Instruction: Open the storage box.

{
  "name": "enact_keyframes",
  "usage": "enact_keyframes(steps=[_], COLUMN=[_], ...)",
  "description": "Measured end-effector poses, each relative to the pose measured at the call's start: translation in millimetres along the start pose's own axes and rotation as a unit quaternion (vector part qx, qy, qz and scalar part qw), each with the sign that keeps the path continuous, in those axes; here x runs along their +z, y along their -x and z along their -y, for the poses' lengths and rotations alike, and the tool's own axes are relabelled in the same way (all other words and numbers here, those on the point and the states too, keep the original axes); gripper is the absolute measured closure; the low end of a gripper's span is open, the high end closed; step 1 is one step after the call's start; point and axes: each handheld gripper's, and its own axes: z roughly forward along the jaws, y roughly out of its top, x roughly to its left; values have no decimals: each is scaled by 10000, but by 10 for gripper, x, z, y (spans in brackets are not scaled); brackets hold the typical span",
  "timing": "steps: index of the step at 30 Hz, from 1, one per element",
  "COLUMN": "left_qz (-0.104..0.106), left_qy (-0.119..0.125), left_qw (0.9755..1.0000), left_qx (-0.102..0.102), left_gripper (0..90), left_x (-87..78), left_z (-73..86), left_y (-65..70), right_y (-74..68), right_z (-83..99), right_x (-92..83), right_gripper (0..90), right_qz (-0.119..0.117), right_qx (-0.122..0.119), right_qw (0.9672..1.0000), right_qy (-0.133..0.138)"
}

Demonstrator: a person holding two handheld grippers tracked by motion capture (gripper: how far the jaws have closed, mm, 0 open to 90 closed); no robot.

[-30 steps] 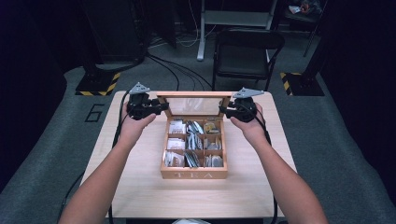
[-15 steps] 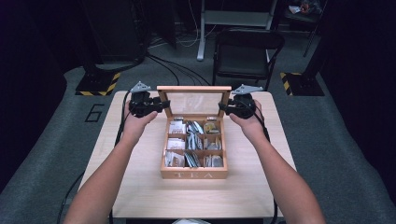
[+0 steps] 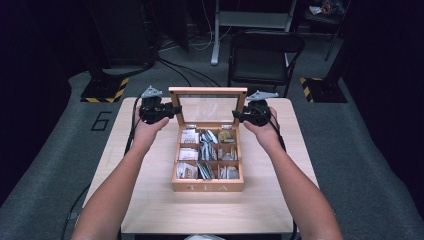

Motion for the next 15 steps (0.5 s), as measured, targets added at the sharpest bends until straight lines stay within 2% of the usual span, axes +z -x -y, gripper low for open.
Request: enact_keyframes(steps=[3, 6, 15], left_qz=[-19, -39, -88], left_qy=[9, 6, 41], left_qw=[10000, 10000, 9999], left_qx=[-21, -18, -113], left_gripper=[602, 604, 608], left_x=[11, 18, 49], left_z=[-8, -14, -26], left_y=[-2, -8, -23], right_y=[15, 26, 63], right_z=[16, 24, 28], right_x=[40, 56, 80], right_gripper=[576, 576, 600], right_qz=[-6, -34, -43], right_qx=[-16, 71, -20], right_qw=[10000, 9999, 10000], right_qy=[-70, -81, -22])
